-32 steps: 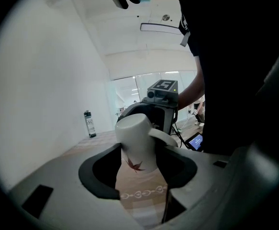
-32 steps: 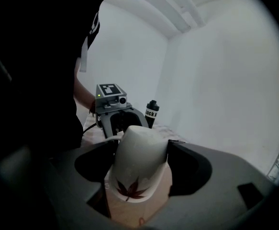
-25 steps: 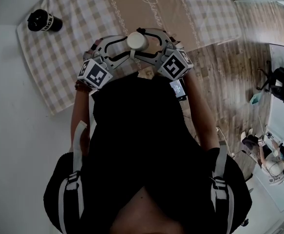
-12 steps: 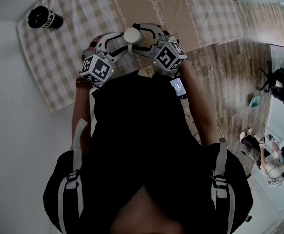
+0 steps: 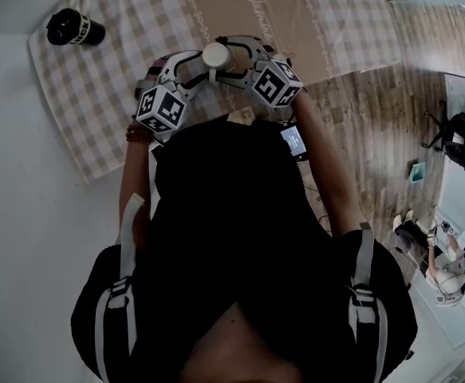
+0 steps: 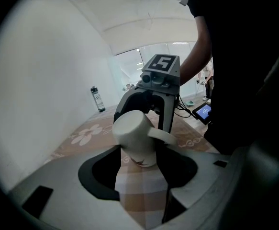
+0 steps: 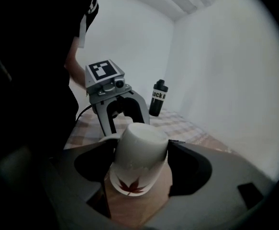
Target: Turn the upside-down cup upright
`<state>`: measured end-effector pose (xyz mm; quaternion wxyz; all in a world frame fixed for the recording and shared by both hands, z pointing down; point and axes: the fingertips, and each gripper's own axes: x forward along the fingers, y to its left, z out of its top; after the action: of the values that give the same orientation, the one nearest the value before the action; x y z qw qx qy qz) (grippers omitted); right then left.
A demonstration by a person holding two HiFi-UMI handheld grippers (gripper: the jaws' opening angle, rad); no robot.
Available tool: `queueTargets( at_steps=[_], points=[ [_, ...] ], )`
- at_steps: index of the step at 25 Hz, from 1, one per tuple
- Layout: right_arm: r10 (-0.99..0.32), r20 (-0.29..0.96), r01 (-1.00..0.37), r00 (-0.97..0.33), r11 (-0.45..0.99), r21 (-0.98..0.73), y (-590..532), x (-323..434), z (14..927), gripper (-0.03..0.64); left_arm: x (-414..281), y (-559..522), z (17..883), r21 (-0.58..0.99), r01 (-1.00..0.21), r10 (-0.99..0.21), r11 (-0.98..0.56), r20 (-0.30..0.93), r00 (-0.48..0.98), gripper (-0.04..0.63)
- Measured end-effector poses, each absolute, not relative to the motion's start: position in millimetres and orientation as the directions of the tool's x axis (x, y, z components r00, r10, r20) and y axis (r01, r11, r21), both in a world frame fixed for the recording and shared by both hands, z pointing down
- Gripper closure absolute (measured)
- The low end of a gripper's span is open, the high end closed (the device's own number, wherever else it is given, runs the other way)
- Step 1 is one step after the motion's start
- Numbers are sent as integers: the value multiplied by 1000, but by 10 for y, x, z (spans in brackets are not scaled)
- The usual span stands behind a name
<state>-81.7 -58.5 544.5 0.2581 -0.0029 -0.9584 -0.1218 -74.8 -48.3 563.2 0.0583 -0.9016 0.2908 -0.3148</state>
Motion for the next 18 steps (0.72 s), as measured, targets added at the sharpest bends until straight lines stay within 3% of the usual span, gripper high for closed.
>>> queueTargets(
  at_steps=[18],
  points=[
    [-48, 498, 51, -866, 982, 184, -628, -673, 5537, 262, -631, -500, 5663, -279, -481, -550, -831, 540, 637, 348]
  ],
)
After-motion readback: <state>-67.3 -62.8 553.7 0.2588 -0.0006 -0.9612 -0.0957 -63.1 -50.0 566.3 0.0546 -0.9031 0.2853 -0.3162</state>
